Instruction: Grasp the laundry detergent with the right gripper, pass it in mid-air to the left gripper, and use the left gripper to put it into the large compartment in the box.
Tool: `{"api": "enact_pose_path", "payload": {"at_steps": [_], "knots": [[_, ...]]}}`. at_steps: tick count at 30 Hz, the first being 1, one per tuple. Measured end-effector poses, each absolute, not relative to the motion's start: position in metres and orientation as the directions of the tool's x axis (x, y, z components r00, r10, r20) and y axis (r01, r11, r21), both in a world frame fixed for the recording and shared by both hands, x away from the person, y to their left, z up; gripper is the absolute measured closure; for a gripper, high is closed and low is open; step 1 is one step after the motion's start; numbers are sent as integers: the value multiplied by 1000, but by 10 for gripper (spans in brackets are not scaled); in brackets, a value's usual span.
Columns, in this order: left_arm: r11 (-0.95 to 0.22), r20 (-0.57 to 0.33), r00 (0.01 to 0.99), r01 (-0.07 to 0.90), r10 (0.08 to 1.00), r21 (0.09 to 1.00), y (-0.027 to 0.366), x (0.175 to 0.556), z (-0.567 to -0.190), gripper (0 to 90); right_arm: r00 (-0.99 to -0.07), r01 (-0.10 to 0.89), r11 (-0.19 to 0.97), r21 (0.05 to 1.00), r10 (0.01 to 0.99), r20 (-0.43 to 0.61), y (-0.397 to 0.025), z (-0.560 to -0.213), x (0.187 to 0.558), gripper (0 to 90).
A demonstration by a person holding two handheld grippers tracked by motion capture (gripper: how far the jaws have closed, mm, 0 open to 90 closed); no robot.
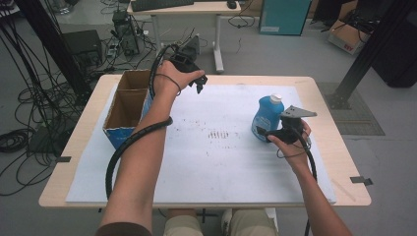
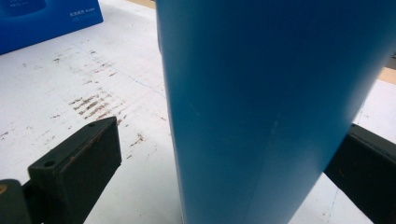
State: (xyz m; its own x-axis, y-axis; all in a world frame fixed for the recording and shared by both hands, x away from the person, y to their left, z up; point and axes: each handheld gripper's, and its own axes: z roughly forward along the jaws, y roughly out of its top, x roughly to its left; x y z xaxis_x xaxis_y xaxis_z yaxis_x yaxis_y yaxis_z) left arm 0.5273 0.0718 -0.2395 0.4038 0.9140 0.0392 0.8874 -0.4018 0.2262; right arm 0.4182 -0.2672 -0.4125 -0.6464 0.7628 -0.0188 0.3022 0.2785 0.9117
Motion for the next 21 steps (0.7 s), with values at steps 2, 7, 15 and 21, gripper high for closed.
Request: {"api": "enact_pose_path", "payload": {"at_steps": [2,7,15,21], "knots": [[-398,38,400,889,916,228,72,527,-240,56,-647,299,281,912,762,-23,-267,-412,418,8],[-398,38,400,889,916,226,74,527,-240,56,-645,294,283,913,763,-29,-267,-413,419,8],[-399,39,401,888,915,228,74,526,-239,56,-645,291,286,913,764,-33,-265,-413,418,10],[-398,39,400,889,916,229,75,526,-239,56,-636,291,280,915,771,-34,-265,-413,419,34]]}}
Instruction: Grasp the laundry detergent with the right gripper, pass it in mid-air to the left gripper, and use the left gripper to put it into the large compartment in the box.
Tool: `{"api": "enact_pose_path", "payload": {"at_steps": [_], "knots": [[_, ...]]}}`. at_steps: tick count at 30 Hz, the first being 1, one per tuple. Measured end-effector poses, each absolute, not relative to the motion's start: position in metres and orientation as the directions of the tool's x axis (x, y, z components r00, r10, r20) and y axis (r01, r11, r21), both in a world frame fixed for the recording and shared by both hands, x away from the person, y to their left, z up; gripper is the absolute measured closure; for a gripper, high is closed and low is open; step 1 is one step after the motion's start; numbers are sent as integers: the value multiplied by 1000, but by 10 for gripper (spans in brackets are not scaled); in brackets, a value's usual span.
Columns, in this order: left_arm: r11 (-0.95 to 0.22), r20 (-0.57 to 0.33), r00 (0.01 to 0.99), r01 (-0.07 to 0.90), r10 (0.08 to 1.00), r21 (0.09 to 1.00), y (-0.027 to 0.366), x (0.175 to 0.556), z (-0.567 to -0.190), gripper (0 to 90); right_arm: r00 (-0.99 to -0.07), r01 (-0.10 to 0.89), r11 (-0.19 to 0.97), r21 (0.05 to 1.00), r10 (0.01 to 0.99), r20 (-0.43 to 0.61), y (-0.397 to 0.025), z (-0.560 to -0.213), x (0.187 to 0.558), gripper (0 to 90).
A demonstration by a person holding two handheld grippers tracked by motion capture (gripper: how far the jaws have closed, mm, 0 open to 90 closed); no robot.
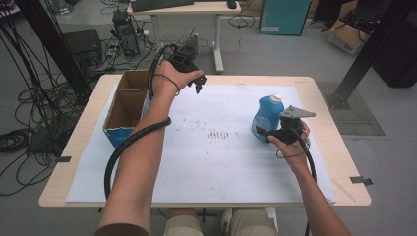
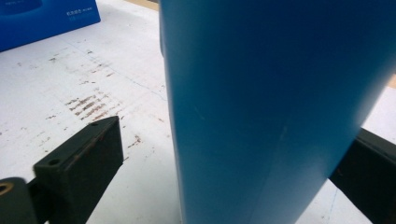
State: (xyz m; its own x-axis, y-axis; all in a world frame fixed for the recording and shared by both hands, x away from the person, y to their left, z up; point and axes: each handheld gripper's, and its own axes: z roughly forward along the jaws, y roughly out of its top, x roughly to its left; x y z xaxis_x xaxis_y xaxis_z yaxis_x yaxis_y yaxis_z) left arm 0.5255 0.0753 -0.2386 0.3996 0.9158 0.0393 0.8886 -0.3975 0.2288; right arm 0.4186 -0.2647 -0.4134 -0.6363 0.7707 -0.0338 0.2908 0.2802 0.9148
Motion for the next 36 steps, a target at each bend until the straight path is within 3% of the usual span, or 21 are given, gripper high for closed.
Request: {"api": "enact_pose_path", "payload": {"at_steps": [3,14,26,36], "knots": [[-395,38,398,889,917,229,76,525,-239,56,-635,292,276,916,772,-31,-265,-414,419,53],[-396,42,397,890,917,226,78,525,-238,56,-631,277,286,917,774,-51,-264,-416,419,259],[-394,45,395,890,918,229,77,524,-239,56,-625,279,293,914,778,-59,-266,-418,420,393],[-400,47,400,888,915,227,77,524,-237,56,-625,284,289,914,779,-52,-267,-417,420,409]]}}
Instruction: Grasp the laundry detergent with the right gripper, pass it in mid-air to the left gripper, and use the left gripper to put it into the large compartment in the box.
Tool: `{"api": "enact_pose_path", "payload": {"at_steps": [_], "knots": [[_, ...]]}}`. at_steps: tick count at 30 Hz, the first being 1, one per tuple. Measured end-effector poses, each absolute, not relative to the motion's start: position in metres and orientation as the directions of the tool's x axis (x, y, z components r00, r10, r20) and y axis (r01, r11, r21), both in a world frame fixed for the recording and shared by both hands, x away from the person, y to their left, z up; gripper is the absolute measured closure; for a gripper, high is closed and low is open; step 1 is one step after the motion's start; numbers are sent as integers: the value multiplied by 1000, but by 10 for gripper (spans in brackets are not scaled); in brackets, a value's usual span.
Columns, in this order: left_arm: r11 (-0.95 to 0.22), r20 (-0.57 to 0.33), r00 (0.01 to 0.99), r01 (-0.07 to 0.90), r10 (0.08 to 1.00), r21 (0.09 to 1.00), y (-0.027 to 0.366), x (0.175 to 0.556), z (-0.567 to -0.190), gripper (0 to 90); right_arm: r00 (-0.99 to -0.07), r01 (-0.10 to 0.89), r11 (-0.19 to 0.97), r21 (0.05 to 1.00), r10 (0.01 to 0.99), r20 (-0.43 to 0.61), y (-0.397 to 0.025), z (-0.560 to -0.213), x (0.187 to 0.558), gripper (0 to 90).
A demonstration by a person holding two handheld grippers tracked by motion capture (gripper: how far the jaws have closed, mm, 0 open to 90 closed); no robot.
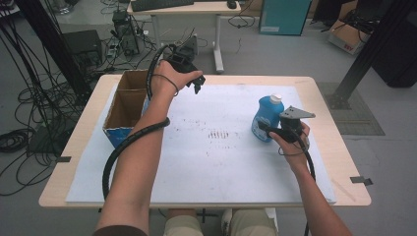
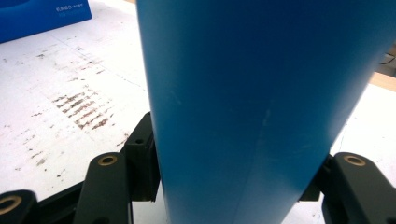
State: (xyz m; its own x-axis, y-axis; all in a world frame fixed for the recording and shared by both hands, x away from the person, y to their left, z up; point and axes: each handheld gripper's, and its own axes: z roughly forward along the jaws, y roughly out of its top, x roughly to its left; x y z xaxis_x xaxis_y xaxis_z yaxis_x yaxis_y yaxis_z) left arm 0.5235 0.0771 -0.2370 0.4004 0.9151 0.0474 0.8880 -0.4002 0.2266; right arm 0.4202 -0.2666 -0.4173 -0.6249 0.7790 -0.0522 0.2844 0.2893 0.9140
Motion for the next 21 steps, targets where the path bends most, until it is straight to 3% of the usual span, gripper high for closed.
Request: {"api": "enact_pose_path", "payload": {"at_steps": [21], "knots": [[-407,59,405,883,912,234,75,522,-234,56,-622,288,287,914,781,-50,-267,-417,420,416]]}}
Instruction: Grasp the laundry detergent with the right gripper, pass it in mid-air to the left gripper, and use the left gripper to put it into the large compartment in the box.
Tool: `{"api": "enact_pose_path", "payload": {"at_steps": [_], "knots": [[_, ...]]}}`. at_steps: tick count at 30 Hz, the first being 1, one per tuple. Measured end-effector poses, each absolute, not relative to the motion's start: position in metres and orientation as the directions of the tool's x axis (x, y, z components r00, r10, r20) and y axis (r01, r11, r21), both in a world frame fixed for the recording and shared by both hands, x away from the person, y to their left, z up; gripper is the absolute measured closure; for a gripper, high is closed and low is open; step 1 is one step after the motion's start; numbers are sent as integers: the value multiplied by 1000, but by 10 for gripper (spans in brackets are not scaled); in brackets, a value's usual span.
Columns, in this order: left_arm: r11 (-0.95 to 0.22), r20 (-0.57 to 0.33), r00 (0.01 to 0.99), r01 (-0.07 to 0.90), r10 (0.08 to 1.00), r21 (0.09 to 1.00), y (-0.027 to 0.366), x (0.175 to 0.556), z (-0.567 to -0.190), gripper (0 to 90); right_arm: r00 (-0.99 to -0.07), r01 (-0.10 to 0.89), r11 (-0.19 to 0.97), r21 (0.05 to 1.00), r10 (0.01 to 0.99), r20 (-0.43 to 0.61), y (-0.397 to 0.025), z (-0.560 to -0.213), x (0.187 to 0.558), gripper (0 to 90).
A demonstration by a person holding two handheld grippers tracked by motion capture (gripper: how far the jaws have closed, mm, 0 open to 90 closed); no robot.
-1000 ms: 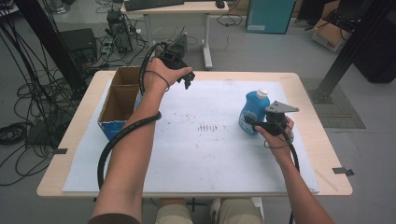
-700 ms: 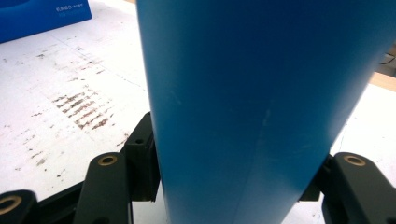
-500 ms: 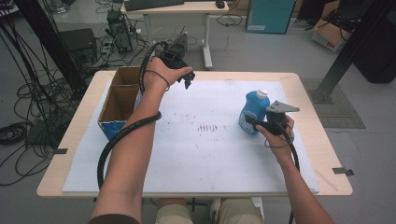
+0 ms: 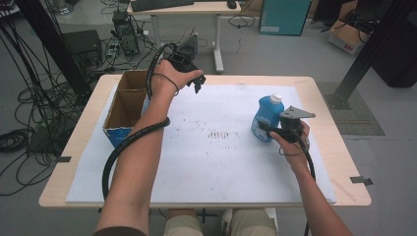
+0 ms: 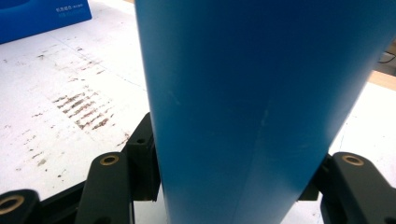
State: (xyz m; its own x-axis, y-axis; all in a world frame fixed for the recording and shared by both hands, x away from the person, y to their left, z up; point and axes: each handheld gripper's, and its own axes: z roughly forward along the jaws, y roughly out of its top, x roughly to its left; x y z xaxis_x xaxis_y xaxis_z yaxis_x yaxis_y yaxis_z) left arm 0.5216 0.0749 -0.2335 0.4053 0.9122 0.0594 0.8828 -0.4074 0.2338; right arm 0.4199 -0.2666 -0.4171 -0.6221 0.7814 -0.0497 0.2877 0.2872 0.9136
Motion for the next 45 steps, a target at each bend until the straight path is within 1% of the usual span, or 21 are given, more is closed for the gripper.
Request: {"api": "enact_pose_path", "payload": {"at_steps": [27,30,31,45], "knots": [[-420,67,416,878,907,228,71,521,-228,56,-621,289,283,915,783,-46,-267,-417,420,429],[-407,63,404,881,913,241,69,520,-229,56,-623,280,288,916,780,-55,-267,-417,421,430],[-408,64,406,879,912,247,69,520,-229,56,-620,290,281,915,783,-44,-267,-417,420,431],[-415,71,410,876,909,246,68,519,-226,56,-618,293,278,915,785,-40,-267,-417,420,434]]}}
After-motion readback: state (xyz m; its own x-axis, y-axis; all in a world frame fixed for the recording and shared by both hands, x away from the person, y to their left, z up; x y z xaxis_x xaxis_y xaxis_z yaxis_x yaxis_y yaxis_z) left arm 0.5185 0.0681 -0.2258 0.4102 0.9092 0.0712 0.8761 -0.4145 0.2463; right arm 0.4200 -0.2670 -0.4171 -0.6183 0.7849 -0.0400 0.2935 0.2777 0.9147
